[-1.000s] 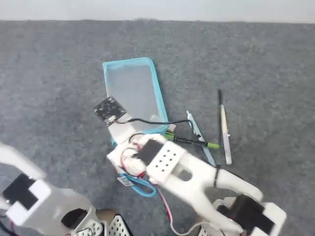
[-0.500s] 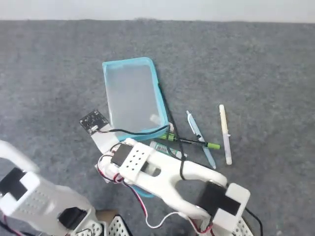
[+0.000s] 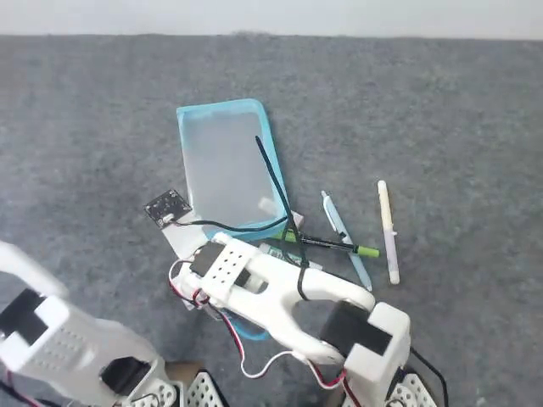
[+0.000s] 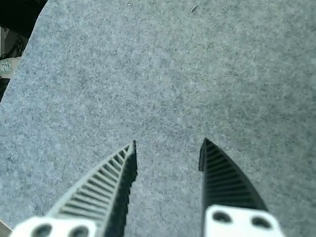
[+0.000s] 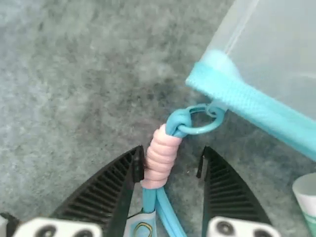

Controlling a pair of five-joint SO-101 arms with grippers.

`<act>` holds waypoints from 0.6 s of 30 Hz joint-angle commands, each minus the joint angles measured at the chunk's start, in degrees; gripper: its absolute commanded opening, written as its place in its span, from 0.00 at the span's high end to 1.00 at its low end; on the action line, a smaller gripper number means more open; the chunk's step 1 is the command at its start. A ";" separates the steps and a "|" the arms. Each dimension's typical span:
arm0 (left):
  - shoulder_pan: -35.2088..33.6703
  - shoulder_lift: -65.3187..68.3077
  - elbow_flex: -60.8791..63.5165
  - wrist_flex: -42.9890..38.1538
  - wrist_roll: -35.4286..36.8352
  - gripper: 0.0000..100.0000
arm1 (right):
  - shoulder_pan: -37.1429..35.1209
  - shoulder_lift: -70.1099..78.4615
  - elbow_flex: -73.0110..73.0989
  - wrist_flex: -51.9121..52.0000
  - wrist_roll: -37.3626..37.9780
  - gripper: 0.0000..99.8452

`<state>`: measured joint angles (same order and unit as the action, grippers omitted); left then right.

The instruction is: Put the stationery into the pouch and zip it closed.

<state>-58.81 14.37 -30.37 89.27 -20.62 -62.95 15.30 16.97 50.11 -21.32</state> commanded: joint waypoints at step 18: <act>0.00 -0.97 -2.77 -0.97 -0.88 0.80 | 24.66 2.86 -15.38 12.18 3.25 0.99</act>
<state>-58.81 14.37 -30.37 89.27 -20.97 -43.69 19.52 8.62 58.29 -19.30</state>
